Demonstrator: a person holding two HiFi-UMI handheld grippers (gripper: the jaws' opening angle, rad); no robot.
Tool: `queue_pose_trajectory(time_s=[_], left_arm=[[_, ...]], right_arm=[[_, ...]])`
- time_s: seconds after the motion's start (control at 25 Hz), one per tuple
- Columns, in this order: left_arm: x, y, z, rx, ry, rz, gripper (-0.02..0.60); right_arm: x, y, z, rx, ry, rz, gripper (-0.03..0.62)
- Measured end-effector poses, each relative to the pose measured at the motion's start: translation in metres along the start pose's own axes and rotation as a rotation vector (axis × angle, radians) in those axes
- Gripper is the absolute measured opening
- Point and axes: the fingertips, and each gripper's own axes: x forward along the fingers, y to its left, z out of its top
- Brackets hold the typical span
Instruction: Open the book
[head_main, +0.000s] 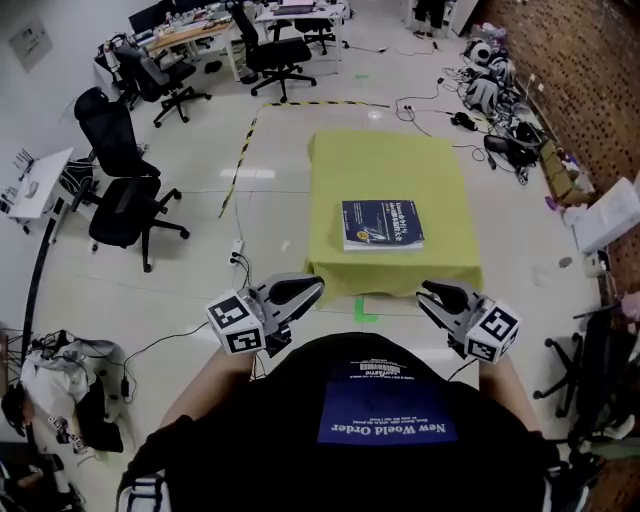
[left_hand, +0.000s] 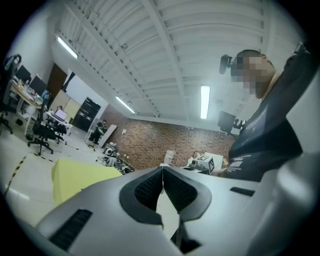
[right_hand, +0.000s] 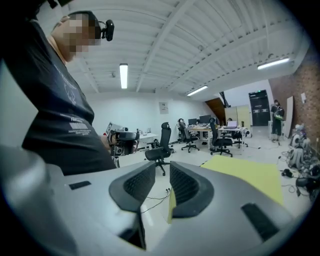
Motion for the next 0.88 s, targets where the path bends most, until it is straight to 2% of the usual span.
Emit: queue_pose_trajectory(time_s=[0.16, 0.28, 0.4, 0.68, 0.8, 0.88], left_arm=[[0.041, 0.02, 0.01, 0.028, -0.015, 0.118, 0.006], [0.07, 0.037, 0.01, 0.025, 0.005, 0.19, 0.006], [0.094, 0.054, 0.002, 0.026, 0.032, 0.226, 0.006], [0.105, 0.1, -0.015, 0.017, 0.12, 0.246, 0.006], [0.106, 0.134, -0.017, 0.026, 0.145, 0.203, 0.008], [0.109, 0.159, -0.016, 0.059, 0.172, 0.157, 0.008]], right_arm=[[0.004, -0.056, 0.005, -0.058, 0.026, 0.109, 0.074], [0.01, -0.096, 0.008, -0.09, 0.03, 0.171, 0.074], [0.019, -0.127, 0.0, -0.111, 0.04, 0.222, 0.078], [0.051, -0.163, -0.027, -0.088, 0.128, 0.25, 0.086], [0.071, -0.179, -0.035, -0.082, 0.179, 0.21, 0.095], [0.086, -0.192, -0.031, -0.085, 0.202, 0.16, 0.098]])
